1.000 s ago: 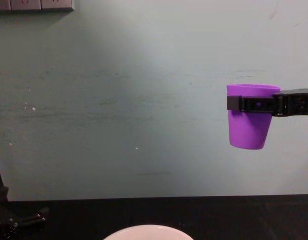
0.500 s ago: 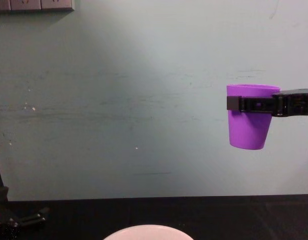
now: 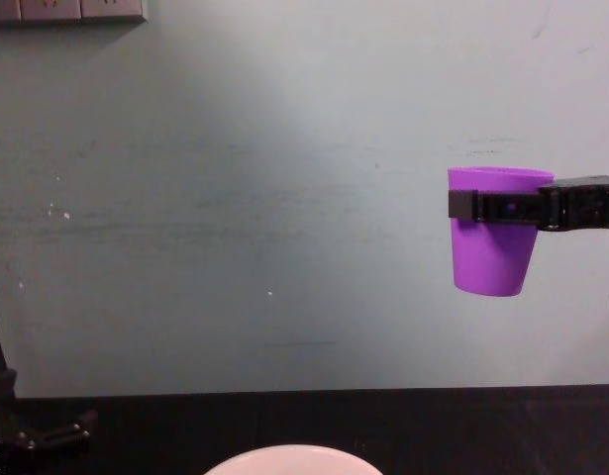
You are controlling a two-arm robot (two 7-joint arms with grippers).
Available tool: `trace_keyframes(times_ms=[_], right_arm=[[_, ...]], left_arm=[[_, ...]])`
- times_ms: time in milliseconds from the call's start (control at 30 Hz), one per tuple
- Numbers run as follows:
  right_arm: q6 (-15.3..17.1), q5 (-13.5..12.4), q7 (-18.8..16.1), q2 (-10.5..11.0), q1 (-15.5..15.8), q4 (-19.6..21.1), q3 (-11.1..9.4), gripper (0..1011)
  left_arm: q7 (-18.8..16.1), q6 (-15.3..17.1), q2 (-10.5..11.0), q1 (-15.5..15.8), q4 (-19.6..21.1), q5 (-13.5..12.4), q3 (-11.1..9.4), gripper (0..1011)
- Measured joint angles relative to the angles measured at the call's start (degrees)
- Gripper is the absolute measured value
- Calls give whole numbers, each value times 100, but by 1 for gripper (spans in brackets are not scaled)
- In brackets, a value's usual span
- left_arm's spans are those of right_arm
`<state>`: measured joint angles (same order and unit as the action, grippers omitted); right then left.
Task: Pick up the cup and pour the mung beans from the cup into the bowl.
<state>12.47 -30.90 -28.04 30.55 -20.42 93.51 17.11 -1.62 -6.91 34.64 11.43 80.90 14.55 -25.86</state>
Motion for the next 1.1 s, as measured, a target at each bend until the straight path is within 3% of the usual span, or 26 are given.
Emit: trace_keyframes(times_ms=[1100], right_arm=[[0, 0, 0, 0, 0, 0, 0, 731]], left_arm=[[0, 0, 0, 0, 0, 0, 0, 1012]])
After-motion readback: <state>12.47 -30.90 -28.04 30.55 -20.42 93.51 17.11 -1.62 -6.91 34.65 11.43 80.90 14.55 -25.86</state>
